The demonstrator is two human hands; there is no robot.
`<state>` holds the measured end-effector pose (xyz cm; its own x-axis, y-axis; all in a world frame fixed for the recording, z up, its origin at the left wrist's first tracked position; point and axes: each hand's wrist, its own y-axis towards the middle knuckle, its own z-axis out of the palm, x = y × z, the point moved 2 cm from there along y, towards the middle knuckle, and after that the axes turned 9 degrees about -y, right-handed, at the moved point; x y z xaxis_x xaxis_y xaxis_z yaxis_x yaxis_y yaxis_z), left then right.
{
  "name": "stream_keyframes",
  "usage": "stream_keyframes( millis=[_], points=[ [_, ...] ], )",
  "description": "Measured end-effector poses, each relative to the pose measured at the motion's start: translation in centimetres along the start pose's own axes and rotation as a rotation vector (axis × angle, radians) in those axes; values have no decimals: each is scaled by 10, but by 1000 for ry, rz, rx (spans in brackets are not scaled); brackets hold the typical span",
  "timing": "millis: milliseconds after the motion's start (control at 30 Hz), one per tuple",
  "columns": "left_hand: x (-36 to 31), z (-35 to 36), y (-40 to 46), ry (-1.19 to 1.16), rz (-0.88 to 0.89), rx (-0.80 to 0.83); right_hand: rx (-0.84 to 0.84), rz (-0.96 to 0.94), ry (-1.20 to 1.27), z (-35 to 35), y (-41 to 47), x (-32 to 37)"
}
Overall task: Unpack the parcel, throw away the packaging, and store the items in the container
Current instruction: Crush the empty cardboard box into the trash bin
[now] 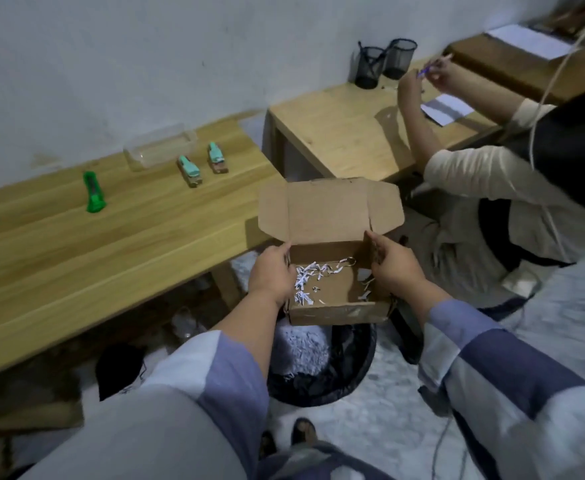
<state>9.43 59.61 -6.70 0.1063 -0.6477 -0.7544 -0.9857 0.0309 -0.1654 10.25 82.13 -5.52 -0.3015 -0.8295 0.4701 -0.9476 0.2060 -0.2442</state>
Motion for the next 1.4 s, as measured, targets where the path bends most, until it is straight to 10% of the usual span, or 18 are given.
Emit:
stream_keyframes(
  millis=[667,1100,1400],
  points=[
    [104,165,-57,-94,-506,-24,552,-193,-295,152,70,-118],
    [315,317,7,-105,-787,-6,777,-194,-339,396,154,-191],
    [274,295,0,-193,-755,-3,880,-186,-411,368,134,-157]
  ],
)
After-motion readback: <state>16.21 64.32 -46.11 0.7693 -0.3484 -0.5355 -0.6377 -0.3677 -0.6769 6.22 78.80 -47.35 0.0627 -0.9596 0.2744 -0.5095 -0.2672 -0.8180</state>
